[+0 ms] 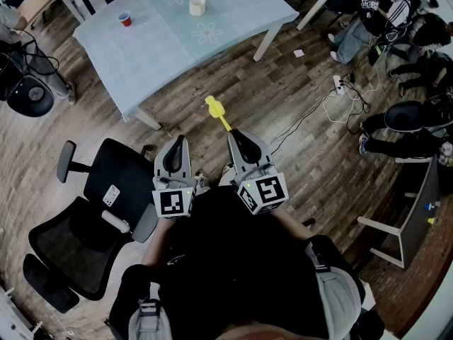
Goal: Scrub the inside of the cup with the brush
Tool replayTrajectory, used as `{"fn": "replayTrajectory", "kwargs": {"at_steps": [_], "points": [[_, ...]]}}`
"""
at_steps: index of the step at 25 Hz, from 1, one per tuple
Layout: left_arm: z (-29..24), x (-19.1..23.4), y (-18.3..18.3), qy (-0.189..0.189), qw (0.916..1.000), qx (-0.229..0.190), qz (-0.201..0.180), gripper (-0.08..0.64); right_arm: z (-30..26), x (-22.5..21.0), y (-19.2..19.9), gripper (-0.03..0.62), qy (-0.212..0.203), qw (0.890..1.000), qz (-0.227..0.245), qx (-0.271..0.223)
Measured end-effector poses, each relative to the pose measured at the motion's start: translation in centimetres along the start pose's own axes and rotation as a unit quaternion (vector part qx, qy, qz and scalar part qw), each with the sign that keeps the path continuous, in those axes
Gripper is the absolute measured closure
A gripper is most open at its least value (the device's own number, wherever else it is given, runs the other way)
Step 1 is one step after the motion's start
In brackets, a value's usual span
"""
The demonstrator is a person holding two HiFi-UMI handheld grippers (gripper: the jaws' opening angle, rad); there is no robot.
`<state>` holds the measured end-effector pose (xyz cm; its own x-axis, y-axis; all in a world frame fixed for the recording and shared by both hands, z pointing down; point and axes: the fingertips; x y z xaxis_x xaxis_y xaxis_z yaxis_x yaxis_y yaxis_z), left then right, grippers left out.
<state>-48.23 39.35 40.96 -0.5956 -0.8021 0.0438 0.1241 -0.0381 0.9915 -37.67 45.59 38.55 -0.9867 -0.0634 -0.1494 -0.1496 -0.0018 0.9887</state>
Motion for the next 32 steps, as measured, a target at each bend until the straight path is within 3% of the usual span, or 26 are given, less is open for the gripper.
{"fn": "replayTrajectory", "kwargs": {"at_steps": [6, 17, 25, 32], "points": [[-1.6, -1.4, -1.0, -0.012, 0.9999, -0.007, -0.010, 0.545, -0.6, -1.2, -1.0, 0.554, -0.020, 1.000, -0.002, -0.001], [-2.2, -3.9, 0.6, -0.013, 0.9996, 0.024, -0.010, 0.545, 0.3, -3.1, -0.1, 0.554, -0.026, 0.999, -0.021, 0.010], [-4.3, -6.5, -0.2, -0.009, 0.9996, 0.008, -0.026, 0.545, 1.5, -6.4, -0.7, 0.554, -0.028, 0.998, -0.052, -0.007], [-5.0, -9.4, 0.4, -0.030, 0.9994, 0.002, -0.017, 0.545, 2.6, -9.3, -1.6, 0.554, -0.045, 0.998, -0.033, -0.021]]}}
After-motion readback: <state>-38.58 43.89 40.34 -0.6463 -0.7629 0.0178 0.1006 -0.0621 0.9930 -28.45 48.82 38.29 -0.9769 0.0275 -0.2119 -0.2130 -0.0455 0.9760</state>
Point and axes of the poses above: the fingertips, and each gripper's own axes: z backward along the fingers, x to its left, y out of its underside, and after that the axes turned 9 degrees about -x, right-handed
